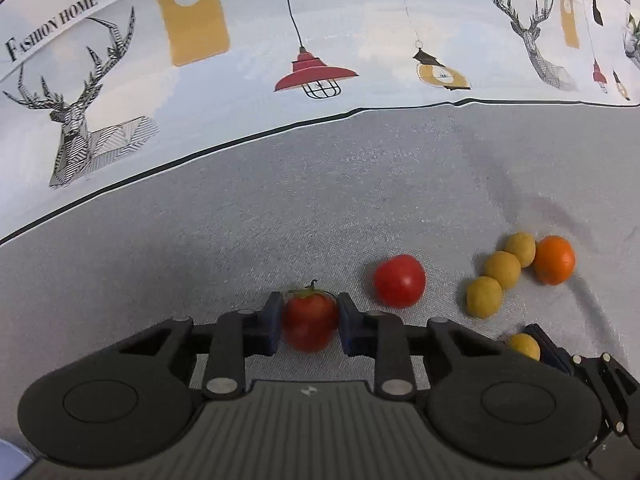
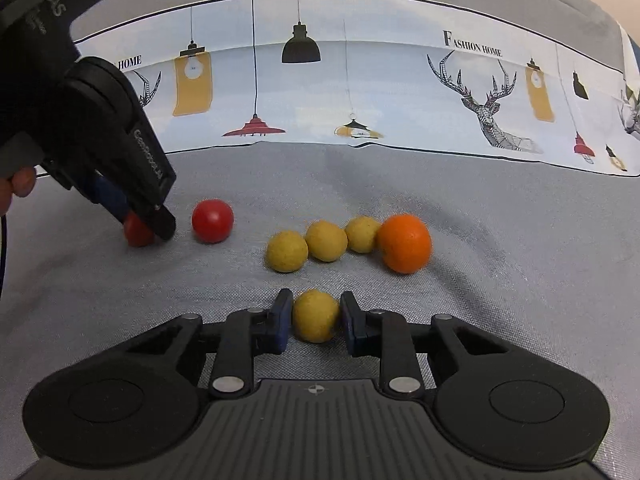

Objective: Organize fruits
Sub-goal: 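Grasp a red tomato with the left tool while the right tool grasps a yellow fruit, then carry the red tomato and yellow fruit over the blue plate with both tools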

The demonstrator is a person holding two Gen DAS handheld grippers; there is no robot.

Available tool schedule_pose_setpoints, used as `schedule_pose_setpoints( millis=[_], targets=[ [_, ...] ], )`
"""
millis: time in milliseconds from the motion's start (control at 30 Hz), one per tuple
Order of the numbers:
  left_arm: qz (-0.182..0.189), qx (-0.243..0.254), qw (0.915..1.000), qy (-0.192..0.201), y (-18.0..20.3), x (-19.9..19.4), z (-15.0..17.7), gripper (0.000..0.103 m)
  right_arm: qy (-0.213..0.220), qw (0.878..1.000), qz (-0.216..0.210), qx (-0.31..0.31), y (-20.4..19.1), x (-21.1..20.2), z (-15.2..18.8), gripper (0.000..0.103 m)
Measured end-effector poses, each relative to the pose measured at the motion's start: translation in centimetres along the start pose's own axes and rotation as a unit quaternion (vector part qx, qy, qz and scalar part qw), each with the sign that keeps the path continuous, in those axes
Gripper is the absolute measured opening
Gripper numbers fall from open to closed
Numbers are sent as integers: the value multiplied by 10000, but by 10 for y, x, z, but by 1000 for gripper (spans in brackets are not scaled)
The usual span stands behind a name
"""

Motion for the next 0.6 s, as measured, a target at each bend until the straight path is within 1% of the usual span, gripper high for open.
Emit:
schedule_pose_setpoints(
  millis=[133, 233, 300, 400, 500, 600],
  targets=[
    [-205, 83, 9997, 85, -1, -15, 9, 32, 186, 9995, 170, 185, 6, -5, -3, 27],
    [-472, 150, 9987, 110, -1, -34, 19, 32, 158, 9988, 301, 339, 10, -5, -2, 27],
    [-553, 193, 9982, 163, -2, -50, 27, 32, 136, 9986, 357, 368, 10, -5, -1, 27],
    [-604, 258, 9976, 209, -4, -77, 43, 32, 157, 9982, 429, 400, 10, -10, 0, 27],
    [-591, 211, 9977, 269, -8, -108, 62, 32, 148, 9977, 505, 420, 8, -19, 2, 27],
    [-528, 121, 9980, 341, -16, -142, 82, 32, 289, 9970, 642, 331, 1, -37, 0, 27]
  ],
)
Point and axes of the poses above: each gripper's, at about its wrist camera, not at the fingertips, and x roughly the way its jaws point, y to its right, z to its underside, the point moved 1 cm from there along x, roughly the way its jaws point, and after that the axes turned 2 degrees about -x, right-handed, at the moved point
